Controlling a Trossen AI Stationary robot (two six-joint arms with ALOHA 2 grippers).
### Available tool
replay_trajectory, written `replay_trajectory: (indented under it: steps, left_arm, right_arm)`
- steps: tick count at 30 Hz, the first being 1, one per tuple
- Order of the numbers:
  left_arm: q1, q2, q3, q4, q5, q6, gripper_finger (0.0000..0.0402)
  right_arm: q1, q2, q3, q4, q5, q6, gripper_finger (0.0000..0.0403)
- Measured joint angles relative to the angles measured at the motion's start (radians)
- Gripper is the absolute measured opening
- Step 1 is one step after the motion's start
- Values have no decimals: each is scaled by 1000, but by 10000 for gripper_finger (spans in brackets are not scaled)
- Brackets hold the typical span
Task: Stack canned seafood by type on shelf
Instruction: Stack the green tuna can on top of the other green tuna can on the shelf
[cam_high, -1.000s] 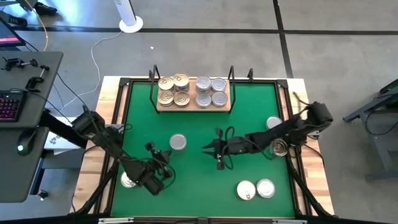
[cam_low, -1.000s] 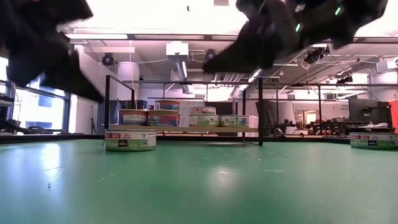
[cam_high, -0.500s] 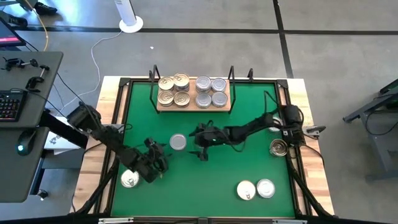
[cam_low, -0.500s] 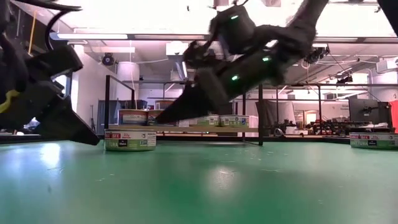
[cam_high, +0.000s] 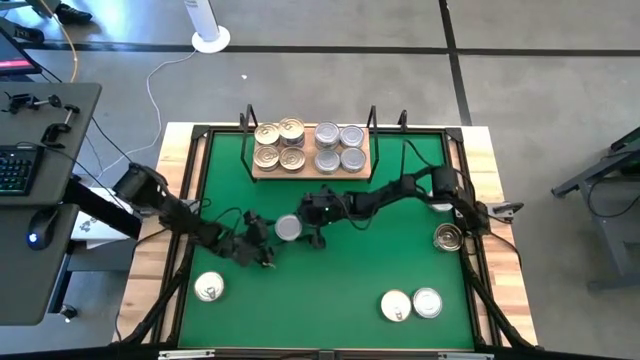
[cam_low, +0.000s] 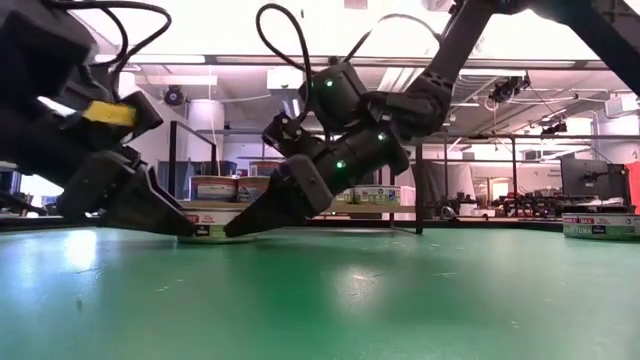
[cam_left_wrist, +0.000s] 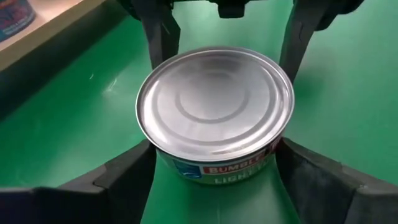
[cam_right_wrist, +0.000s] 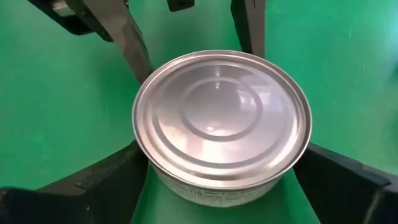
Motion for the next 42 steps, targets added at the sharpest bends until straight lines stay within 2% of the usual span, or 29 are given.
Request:
replay_trajectory:
  steps: [3,11,14,18,25,28,32,38,42]
  left_arm:
    - [15,16,2,27,18,13,300]
    - [15,21,5,67,43,54,278]
    - [2,16,6,43,42,21,278]
    - [-36,-11,16,-44,49,-51,280]
    - [-114,-74,21,-171,109,-183,281]
    - [-132,-77,20,-170,82,-219,281]
    - [-131,-74,19,-119,33,-201,281]
    - [-73,-73,18,-52,20,-68,282]
    - [-27,-73,17,-27,64,-16,282]
  right_arm:
    - [-6,2,-10,25,-34,1,374]
    - [18,0,-14,19,-20,27,363]
    - [36,-1,-14,12,9,45,350]
    - [79,-23,-18,-38,117,70,344]
    - [121,-118,-243,137,256,144,332]
    - [136,-170,-340,187,312,180,325]
    - [168,-236,-397,194,307,182,321]
    - [149,-248,-352,130,289,150,326]
    - [113,-249,-234,-109,287,137,358]
